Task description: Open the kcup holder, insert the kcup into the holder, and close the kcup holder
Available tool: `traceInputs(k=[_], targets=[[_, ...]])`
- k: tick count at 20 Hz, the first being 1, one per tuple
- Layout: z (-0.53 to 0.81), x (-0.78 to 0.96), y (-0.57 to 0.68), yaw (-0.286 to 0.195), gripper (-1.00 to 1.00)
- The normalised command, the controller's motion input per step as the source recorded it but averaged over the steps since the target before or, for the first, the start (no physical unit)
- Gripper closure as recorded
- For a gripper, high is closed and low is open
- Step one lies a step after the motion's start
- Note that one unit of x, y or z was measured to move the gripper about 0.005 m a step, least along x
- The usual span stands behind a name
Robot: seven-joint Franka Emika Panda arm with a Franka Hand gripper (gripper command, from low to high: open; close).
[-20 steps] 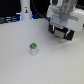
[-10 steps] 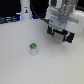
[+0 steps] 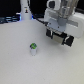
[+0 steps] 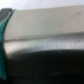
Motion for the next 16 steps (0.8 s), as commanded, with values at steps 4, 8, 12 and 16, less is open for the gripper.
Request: traceInputs(k=[4, 8, 12, 16], targets=[[0.19, 0.76, -0.44, -0.105, 1.00], [0.18, 0.18, -0.20, -0.095, -1.00], [0.29, 0.05, -0.13, -0.121, -1.00], [0.18, 0.35, -0.28, -0.101, 1.00]])
